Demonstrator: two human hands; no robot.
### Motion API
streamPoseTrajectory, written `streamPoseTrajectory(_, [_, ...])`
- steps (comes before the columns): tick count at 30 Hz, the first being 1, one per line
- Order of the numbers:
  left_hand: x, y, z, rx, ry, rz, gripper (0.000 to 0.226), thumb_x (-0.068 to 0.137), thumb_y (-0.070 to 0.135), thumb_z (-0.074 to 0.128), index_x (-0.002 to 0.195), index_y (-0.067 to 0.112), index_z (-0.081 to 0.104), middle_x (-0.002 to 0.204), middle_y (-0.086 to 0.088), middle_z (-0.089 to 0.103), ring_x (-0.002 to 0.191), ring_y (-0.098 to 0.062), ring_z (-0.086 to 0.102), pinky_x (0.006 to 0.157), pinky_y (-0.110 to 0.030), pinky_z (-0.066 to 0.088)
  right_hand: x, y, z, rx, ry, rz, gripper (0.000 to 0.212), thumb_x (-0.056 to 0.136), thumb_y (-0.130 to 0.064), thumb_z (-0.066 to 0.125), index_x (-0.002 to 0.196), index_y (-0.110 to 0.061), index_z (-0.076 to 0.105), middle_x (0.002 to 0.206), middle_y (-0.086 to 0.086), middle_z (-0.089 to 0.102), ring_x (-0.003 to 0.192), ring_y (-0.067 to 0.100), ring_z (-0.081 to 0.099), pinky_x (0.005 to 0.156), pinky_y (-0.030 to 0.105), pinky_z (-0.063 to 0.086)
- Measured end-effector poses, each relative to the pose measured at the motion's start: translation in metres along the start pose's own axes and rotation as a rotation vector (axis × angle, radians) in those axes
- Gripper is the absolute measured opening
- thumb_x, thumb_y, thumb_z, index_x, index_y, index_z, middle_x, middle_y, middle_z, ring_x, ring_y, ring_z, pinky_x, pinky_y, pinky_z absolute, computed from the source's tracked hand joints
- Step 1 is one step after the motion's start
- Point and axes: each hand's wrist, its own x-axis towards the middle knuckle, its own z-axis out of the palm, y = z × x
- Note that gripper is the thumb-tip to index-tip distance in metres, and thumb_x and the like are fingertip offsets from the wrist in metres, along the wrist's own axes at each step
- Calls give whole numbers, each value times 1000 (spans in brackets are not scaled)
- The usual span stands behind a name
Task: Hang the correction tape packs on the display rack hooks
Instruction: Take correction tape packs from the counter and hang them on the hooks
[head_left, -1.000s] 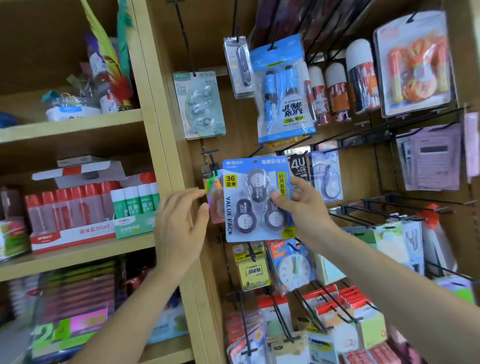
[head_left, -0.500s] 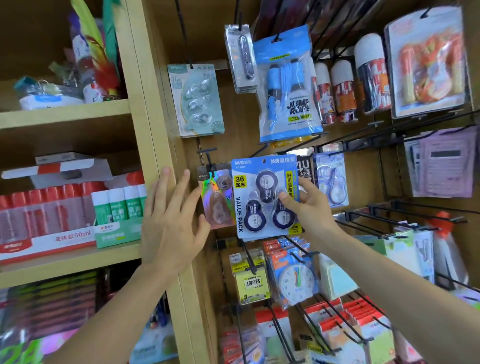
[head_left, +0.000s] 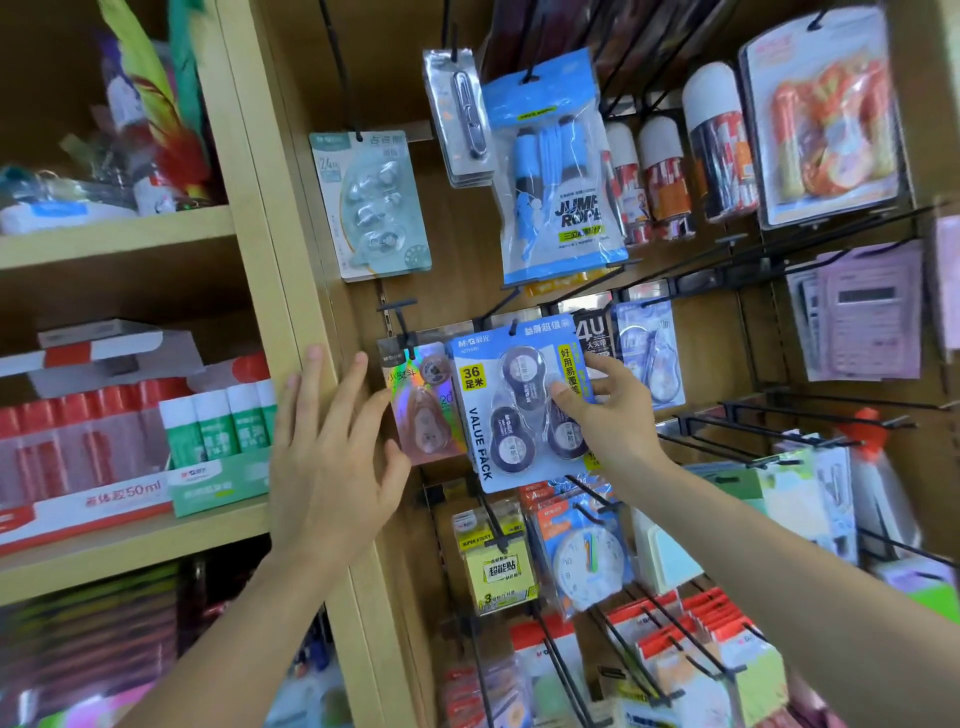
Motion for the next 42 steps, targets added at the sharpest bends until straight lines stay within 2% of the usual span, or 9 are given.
streamPoseTrajectory(5, [-1,0,0,1,3,4,45,88,29,53,124,8,68,153,-13,48,154,-37,17,123,-57,18,-3,12,-2,-475,123,-474,57,86,-25,75,137,-26,50,128,-1,46,118,18,47,97,32,41])
streamPoseTrajectory(9, [-1,-1,1,13,-4,6,44,88,29,53,123,8,68,153,-12,48,154,-37,17,124,-56,18,-9,22,9,-879,-96,-754,65,87,-40,69,146,-33,44,158,2,31,143,30,27,108,49,33])
streamPoseTrajectory(19, [2,-2,-10,40,-188,26,54,86,41,48,128,11,64,158,-13,39,155,-39,9,125,-57,12,-13,20,20,-1119,-212,-673,64,91,-31,65,149,-30,39,165,9,12,151,36,15,107,57,40])
streamPoseTrajectory(24, [-8,4,-36,-163,-280,-29,56,86,40,53,136,17,58,159,-6,39,154,-28,19,124,-40,10,-23,11,15,-1149,-275,-594,77,89,-41,67,154,-33,27,167,6,3,150,42,11,114,57,31])
streamPoseTrajectory(29, [-61,15,-76,-320,-385,59,44,85,44,48,116,23,72,128,3,69,117,-21,63,97,-37,45,-67,3,8,-972,-218,-541,62,89,-46,63,146,-28,46,162,4,27,145,37,23,113,54,25])
streamPoseTrajectory(34, [-157,20,-105,-425,-527,10,29,87,43,52,97,29,75,95,14,75,86,-12,68,70,-29,55,-160,7,-10,-570,-288,-419,30,87,-31,67,115,-21,71,120,-3,69,116,22,56,99,40,45])
streamPoseTrajectory(37, [-225,28,-124,-500,-617,-180,28,85,46,51,91,32,74,86,19,73,78,-8,68,59,-23,47,-219,32,-20,-583,-436,-304,20,87,-24,70,106,-19,75,98,-8,73,88,19,63,80,33,50])
streamPoseTrajectory(39, [-272,32,-136,-490,-672,-334,28,81,48,50,89,36,74,81,20,72,74,-6,67,56,-20,42,-253,57,-23,-637,-540,-190,20,85,-20,72,106,-19,76,102,4,75,89,26,68,78,36,53])
streamPoseTrajectory(42, [-346,40,-153,-542,-779,-565,20,81,45,60,94,37,73,81,22,72,75,-2,69,63,-20,50,-303,93,-28,-715,-726,-25,24,84,-26,64,106,-28,73,101,5,76,92,28,71,77,40,56])
